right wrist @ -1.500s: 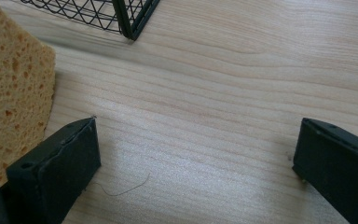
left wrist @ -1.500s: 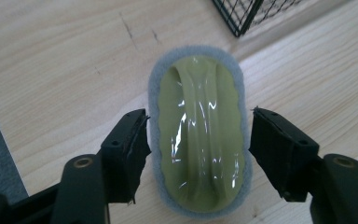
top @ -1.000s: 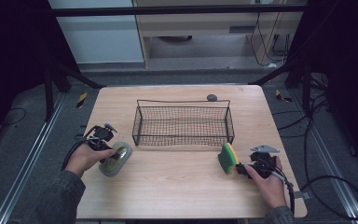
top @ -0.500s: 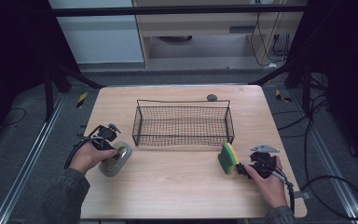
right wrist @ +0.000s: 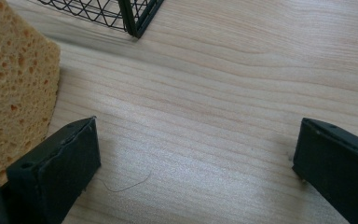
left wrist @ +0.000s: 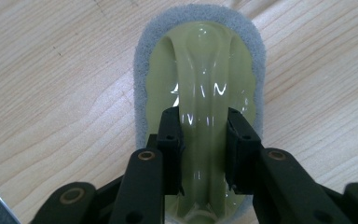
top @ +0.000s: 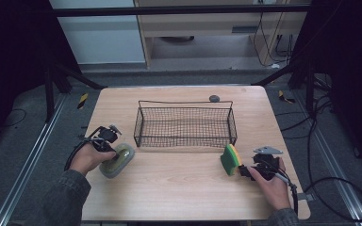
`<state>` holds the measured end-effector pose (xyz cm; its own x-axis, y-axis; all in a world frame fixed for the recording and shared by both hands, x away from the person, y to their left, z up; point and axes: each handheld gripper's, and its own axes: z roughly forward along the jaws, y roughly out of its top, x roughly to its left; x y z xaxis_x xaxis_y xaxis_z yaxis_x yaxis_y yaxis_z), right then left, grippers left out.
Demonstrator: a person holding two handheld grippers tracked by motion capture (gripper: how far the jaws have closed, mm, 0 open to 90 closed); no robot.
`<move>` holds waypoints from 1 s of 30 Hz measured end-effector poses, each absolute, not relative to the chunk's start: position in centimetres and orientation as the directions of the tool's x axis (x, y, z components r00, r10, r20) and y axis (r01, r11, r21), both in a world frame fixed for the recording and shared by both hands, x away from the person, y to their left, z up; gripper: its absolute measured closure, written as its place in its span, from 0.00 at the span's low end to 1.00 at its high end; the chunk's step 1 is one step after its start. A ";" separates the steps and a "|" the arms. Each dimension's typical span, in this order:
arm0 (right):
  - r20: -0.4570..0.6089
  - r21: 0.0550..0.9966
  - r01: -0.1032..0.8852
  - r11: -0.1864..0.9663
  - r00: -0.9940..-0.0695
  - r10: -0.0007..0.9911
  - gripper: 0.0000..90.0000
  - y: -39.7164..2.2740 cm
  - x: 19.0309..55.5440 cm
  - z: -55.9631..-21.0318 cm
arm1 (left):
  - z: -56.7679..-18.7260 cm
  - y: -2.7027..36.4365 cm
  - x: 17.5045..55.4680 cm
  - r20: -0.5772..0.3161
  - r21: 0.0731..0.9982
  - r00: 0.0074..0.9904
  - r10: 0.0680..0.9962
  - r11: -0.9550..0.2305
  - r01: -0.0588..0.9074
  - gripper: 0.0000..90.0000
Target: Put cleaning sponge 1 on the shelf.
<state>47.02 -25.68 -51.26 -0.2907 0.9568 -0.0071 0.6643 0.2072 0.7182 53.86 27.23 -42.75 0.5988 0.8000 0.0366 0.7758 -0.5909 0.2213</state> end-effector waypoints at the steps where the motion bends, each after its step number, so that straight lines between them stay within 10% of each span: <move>1: -0.007 0.718 0.665 0.208 -0.291 0.957 0.01 -25.7 47.0 -51.3 | -42.6 27.3 53.8 0.037 0.219 0.608 0.793 -0.600 0.769 0.78; 30: -0.003 0.724 0.661 0.199 -0.286 0.958 0.01 -25.6 47.0 -51.3 | -32.9 26.2 51.0 0.172 0.382 0.805 0.568 -0.791 0.477 0.78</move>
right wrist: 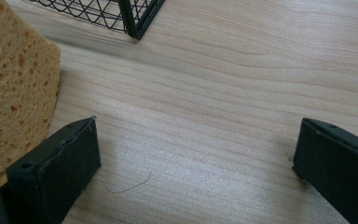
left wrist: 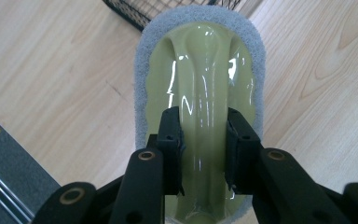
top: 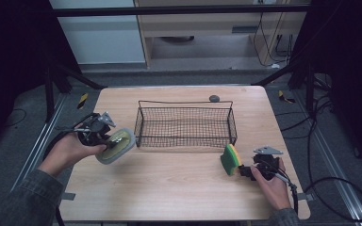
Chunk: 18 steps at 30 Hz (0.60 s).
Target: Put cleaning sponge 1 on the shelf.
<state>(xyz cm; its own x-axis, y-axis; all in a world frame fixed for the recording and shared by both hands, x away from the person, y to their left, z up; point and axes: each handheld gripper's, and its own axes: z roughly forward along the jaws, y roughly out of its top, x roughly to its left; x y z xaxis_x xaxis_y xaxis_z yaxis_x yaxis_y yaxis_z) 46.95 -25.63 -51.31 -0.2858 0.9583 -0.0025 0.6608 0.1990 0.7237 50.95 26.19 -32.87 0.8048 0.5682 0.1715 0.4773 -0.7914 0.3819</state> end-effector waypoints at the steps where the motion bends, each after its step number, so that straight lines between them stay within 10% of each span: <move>1: -0.003 0.725 0.659 0.200 -0.287 0.958 0.01 -25.6 47.0 -51.3 | -32.7 26.0 51.1 0.176 0.381 0.810 0.560 -0.797 0.468 0.78; 18: -0.009 0.724 0.654 0.219 -0.308 0.951 0.01 -25.6 46.8 -51.4 | -30.1 22.1 55.5 0.235 0.381 0.891 0.389 -0.880 0.284 0.78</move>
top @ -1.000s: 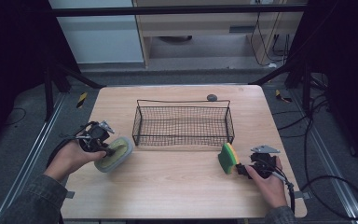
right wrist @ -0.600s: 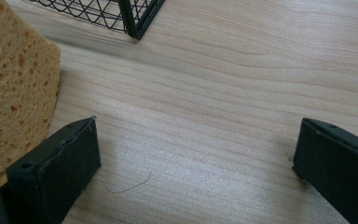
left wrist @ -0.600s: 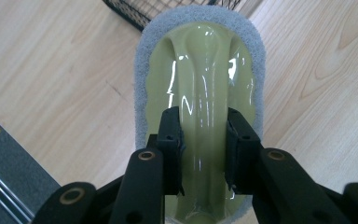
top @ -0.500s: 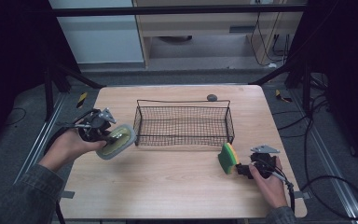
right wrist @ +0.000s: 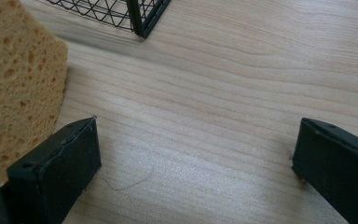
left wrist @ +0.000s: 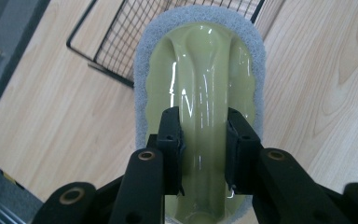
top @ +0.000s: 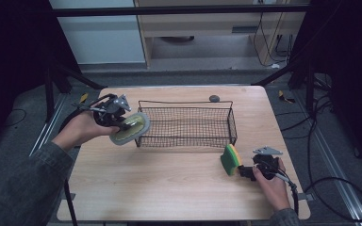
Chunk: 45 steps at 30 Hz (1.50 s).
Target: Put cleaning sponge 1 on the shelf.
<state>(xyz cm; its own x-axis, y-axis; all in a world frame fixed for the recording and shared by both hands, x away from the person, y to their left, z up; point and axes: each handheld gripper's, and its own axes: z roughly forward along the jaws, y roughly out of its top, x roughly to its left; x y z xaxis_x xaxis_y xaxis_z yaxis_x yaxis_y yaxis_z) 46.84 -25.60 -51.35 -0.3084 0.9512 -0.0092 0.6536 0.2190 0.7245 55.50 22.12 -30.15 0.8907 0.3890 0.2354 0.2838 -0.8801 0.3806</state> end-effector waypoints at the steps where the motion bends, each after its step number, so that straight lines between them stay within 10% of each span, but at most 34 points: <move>1: -0.008 0.726 0.652 0.220 -0.311 0.950 0.01 -25.6 46.8 -51.3 | -30.0 21.7 55.7 0.246 0.380 0.893 0.378 -0.885 0.270 0.78; 45: -0.005 0.725 0.643 0.247 -0.354 0.935 0.01 -25.6 46.3 -51.3 | -29.4 14.7 58.7 0.505 0.253 0.849 0.157 -0.967 0.029 0.78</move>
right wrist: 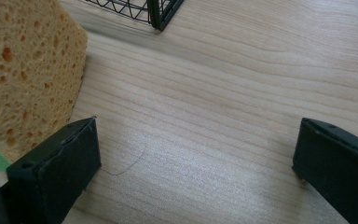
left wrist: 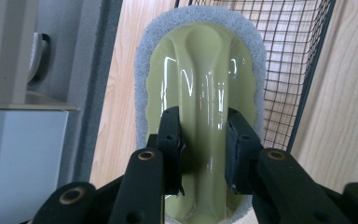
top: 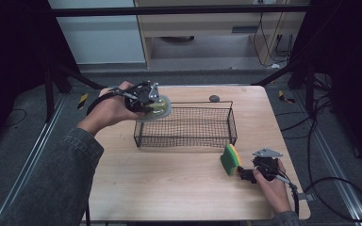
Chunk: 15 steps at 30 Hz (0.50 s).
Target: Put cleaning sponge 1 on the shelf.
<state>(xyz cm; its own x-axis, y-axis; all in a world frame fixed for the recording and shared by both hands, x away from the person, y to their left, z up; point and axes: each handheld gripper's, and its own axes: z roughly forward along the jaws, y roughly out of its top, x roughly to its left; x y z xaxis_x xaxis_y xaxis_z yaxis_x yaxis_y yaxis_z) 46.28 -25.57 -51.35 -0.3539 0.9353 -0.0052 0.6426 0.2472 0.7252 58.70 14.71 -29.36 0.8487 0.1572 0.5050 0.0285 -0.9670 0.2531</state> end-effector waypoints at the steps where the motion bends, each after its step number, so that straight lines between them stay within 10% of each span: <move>1: -0.005 0.725 0.643 0.247 -0.354 0.935 0.01 -25.6 46.3 -51.3 | -29.5 14.7 58.7 0.509 0.248 0.847 0.153 -0.968 0.026 0.78; 15: -0.006 0.724 0.643 0.249 -0.355 0.935 0.01 -25.6 46.3 -51.3 | -31.1 14.3 59.0 0.504 0.252 0.852 0.139 -0.968 0.009 0.78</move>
<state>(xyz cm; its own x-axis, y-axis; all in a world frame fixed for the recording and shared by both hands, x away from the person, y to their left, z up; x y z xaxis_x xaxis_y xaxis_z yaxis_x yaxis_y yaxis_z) 46.30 -25.56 -51.34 -0.3549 0.9349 -0.0058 0.6434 0.2488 0.7240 59.00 14.29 -31.13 0.8523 0.1395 0.5042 0.0090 -0.9676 0.2524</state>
